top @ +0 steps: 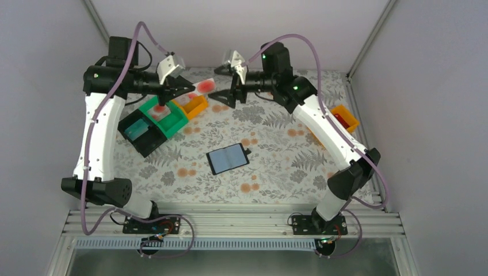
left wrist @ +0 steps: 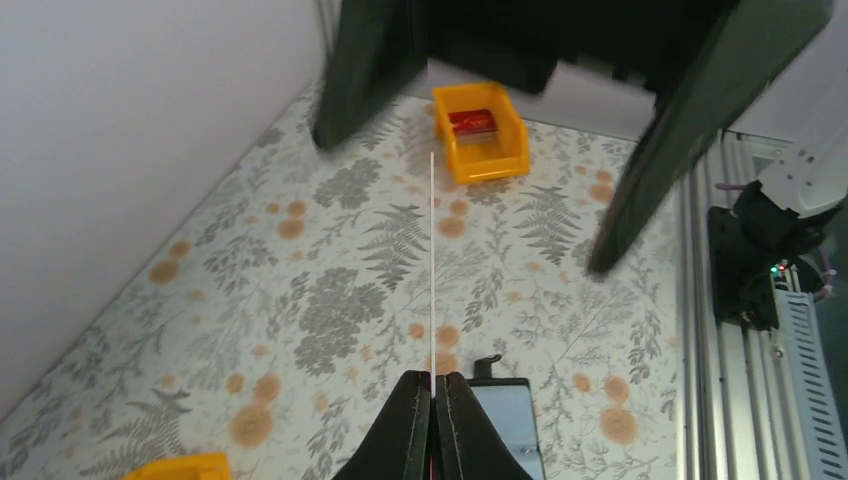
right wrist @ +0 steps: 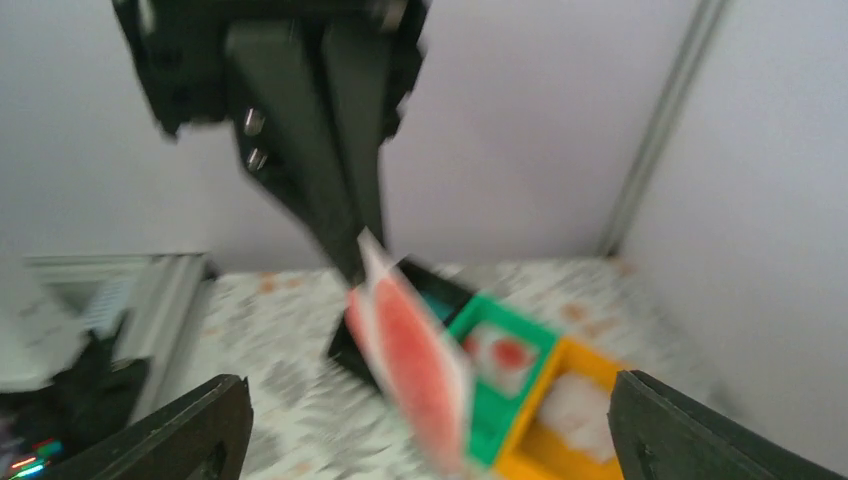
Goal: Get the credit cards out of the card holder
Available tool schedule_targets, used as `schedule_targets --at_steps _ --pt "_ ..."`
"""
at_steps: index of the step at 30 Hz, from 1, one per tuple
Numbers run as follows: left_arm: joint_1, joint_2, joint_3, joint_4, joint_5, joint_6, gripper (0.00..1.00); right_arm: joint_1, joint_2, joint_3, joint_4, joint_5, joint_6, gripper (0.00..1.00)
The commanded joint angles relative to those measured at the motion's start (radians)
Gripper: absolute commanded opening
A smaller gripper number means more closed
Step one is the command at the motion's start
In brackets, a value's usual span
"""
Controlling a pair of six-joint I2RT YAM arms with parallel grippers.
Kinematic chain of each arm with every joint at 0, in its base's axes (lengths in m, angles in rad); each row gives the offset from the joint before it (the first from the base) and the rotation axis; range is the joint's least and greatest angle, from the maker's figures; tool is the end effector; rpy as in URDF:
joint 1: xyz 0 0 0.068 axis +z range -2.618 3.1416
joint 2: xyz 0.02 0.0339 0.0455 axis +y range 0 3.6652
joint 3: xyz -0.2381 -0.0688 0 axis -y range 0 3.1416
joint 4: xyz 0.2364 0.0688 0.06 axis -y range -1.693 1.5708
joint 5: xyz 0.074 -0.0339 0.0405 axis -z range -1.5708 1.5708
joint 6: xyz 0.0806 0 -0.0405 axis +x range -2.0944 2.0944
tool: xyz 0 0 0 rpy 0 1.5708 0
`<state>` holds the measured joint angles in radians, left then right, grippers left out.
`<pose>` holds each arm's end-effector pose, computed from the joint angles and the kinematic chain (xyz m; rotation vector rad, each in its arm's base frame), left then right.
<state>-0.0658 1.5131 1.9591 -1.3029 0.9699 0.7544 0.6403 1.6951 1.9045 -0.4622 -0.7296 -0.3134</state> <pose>0.2670 -0.0842 0.4169 1.1927 1.7281 -0.7626 0.2871 0.2809 0.4241 -1.2789 1.3337 0.8910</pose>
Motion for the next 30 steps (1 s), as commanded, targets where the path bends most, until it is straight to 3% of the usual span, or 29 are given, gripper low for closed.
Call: schedule_targets --at_steps 1,3,7,10,12,13,15,16,20,21,22,23,24,30 --pt "-0.086 -0.001 0.028 -0.002 -0.061 -0.089 0.02 0.013 -0.093 -0.120 -0.114 -0.138 0.052 0.87" --pt "-0.125 -0.017 0.017 0.001 -0.078 -0.105 0.02 0.012 -0.120 -0.159 -0.091 -0.159 0.067 0.82" --pt "-0.157 -0.045 -0.005 0.008 -0.103 -0.113 0.02 0.012 -0.140 -0.172 -0.092 -0.244 0.071 0.60" --pt "-0.165 -0.051 -0.011 0.005 -0.115 -0.112 0.02 0.011 -0.150 -0.197 -0.067 -0.259 0.090 0.57" --pt "-0.169 -0.053 -0.014 0.003 -0.120 -0.111 0.02 0.005 -0.146 -0.202 -0.059 -0.257 0.109 0.47" --pt "-0.170 -0.054 -0.016 0.001 -0.119 -0.110 0.02 0.003 -0.140 -0.202 -0.054 -0.263 0.124 0.39" --pt "-0.174 -0.055 -0.019 0.001 -0.120 -0.109 0.02 -0.001 -0.125 -0.193 -0.039 -0.271 0.161 0.11" --pt "-0.174 -0.057 -0.020 -0.002 -0.119 -0.105 0.02 -0.003 -0.120 -0.185 -0.031 -0.272 0.183 0.05" --pt "-0.181 -0.071 -0.039 0.010 -0.135 -0.092 0.03 -0.018 -0.131 -0.229 0.079 -0.257 0.382 0.04" --pt "-0.180 -0.079 -0.049 0.030 -0.156 -0.102 0.21 -0.026 -0.132 -0.236 0.093 -0.238 0.443 0.04" --pt "-0.180 -0.087 -0.060 0.064 -0.199 -0.132 0.46 -0.037 -0.135 -0.242 0.100 -0.220 0.515 0.04" --pt "-0.181 -0.095 -0.071 0.100 -0.250 -0.159 0.63 -0.042 -0.139 -0.252 0.114 -0.197 0.578 0.04" --pt "-0.181 -0.102 -0.072 0.132 -0.312 -0.177 0.67 -0.044 -0.149 -0.275 0.142 -0.176 0.655 0.04" --pt "-0.235 -0.062 0.132 0.129 -0.702 -0.172 0.67 -0.052 -0.232 -0.438 0.424 -0.053 1.165 0.04"
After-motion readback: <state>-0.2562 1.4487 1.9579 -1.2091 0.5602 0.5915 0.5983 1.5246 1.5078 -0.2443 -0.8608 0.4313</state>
